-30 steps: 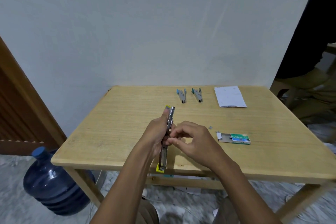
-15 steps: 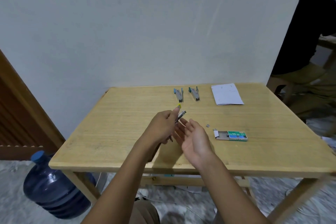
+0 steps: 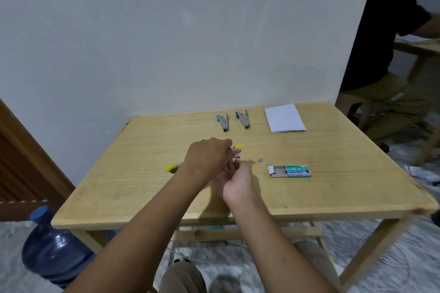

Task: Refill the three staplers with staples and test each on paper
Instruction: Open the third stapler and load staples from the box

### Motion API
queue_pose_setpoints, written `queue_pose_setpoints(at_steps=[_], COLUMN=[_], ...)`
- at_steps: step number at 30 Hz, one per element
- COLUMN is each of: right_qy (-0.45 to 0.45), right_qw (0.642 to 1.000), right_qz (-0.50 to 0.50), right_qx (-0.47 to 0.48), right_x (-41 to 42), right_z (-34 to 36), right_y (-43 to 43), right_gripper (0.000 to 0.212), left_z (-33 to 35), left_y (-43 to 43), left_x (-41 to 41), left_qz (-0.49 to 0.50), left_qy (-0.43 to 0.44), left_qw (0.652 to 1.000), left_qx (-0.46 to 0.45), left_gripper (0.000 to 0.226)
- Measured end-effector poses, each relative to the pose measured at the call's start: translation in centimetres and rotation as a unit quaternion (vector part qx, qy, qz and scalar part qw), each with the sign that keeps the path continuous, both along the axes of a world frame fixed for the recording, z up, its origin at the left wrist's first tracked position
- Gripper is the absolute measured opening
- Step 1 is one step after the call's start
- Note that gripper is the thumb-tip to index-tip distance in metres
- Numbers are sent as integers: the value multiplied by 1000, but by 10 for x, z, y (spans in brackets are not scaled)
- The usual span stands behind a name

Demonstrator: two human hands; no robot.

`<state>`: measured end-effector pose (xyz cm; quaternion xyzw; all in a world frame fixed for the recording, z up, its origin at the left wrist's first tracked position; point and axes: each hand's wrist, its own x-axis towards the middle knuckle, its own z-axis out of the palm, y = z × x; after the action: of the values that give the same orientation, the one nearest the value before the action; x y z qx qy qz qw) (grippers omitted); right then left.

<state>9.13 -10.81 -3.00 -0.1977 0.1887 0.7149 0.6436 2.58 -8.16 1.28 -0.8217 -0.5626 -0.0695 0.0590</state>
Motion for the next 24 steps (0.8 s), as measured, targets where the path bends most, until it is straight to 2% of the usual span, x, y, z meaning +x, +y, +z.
queue_pose_setpoints(at_steps=[2,4,8,10,14,18,19,21,24], right_qy=[-2,-2,-16,-32,-26,32,41,38,5], right_qw=[1000,1000,999,999,999,998,998,998,999], right_qz=[6,1,1,11,20,26,26,22,22], right_qx=[-9,2,41,42,42,37,39,33,22], right_x=[1,1,-2,0,1,-6,-8,-8,-3], right_z=[-2,-3,-2,-2,2,1,0,1,0], right_y=[2,1,-5,-4,-3,-6,-6,-6,-5], right_gripper=[33,34,36,39,39,34,34,35,34], left_z=[-3,0,14,21,25,19,18,18,21], left_y=[1,4,14,15,14,9,9,10,14], left_x=[-1,-5,-12,-15,-17,-5,-2,-1,-7], left_qz=[-5,3,4,8,28,23,18,15,22], left_qy=[21,-15,-184,-224,-175,7,23,-22,-192], left_qw=[999,997,966,954,964,993,994,991,962], left_qx=[-36,-73,-181,-200,-196,-115,-107,-134,-194], left_gripper=[46,45,44,45,47,40,38,40,47])
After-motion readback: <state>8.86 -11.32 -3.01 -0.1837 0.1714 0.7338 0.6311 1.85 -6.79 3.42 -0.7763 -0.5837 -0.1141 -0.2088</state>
